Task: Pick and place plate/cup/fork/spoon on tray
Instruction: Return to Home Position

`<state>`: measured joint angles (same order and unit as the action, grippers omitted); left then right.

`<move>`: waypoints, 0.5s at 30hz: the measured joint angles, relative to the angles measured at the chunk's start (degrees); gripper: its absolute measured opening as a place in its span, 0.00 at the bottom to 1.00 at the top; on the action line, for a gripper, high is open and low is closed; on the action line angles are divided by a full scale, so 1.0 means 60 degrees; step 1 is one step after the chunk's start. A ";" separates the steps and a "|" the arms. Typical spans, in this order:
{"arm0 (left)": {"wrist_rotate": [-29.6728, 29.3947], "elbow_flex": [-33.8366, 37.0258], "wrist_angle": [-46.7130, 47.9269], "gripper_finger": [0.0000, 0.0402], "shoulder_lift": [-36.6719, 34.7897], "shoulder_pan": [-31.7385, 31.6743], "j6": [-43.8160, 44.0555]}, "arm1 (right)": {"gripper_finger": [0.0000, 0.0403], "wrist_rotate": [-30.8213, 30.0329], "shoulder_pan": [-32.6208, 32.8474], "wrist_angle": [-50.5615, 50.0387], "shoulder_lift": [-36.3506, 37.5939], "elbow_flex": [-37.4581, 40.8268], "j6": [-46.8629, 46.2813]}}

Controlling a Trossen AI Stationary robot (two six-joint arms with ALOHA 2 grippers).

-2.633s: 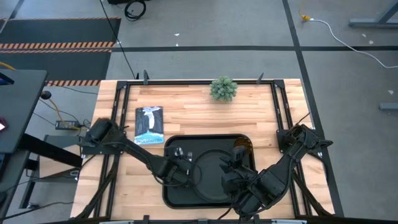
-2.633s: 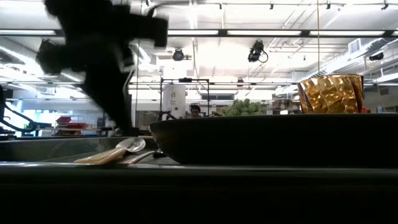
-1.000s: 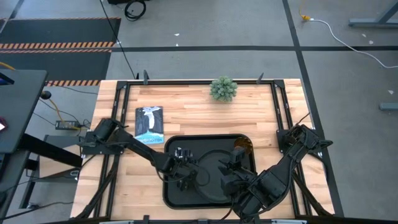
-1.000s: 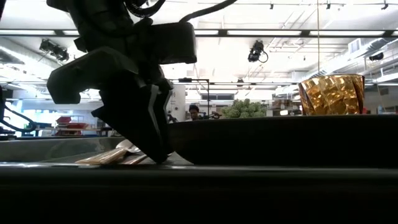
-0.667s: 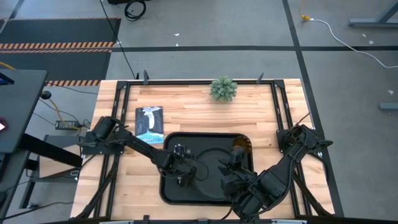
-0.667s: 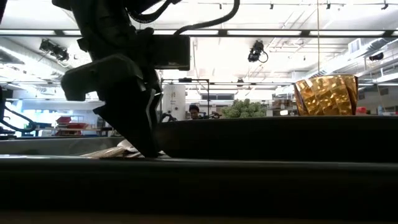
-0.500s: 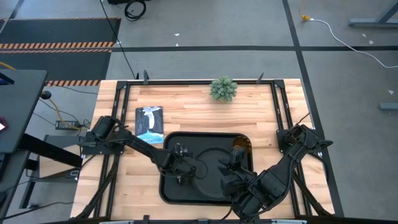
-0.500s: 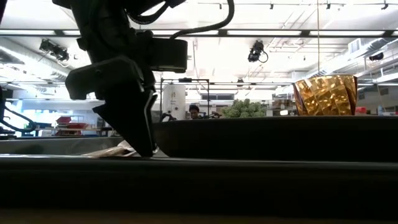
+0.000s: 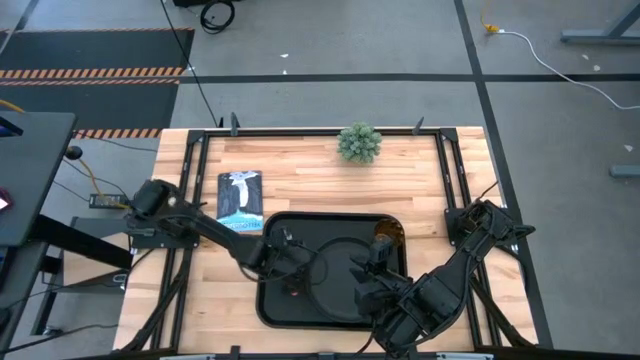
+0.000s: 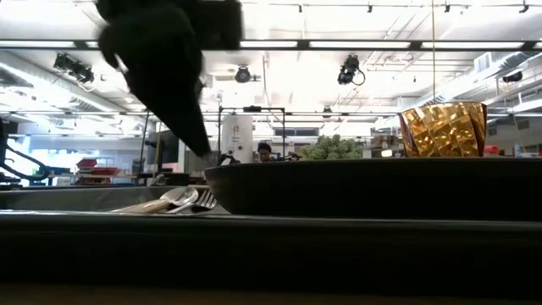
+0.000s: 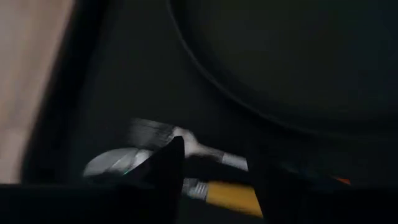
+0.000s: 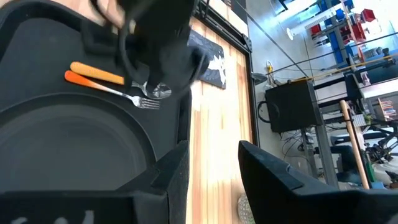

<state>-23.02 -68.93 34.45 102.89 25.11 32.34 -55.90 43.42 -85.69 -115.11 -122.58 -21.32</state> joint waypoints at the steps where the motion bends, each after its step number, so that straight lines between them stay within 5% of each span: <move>1: -0.0124 0.0000 0.0237 0.44 -0.0181 0.0068 0.0005 | 0.36 0.0002 0.0000 -0.0045 0.0000 0.0000 -0.0004; 7: -0.1218 0.0000 0.0992 0.44 -0.1520 0.0405 0.0007 | 0.36 -0.0226 -0.0121 -0.0348 -0.0004 0.0512 -0.0417; 15: -0.1125 -0.0004 0.0523 0.44 -0.2489 0.0470 -0.1458 | 0.35 -0.0174 -0.0356 -0.0580 0.0276 0.1601 -0.1592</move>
<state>-29.77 -68.95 37.59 87.96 27.93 23.59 -56.94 41.28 -89.17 -113.46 -112.98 -30.88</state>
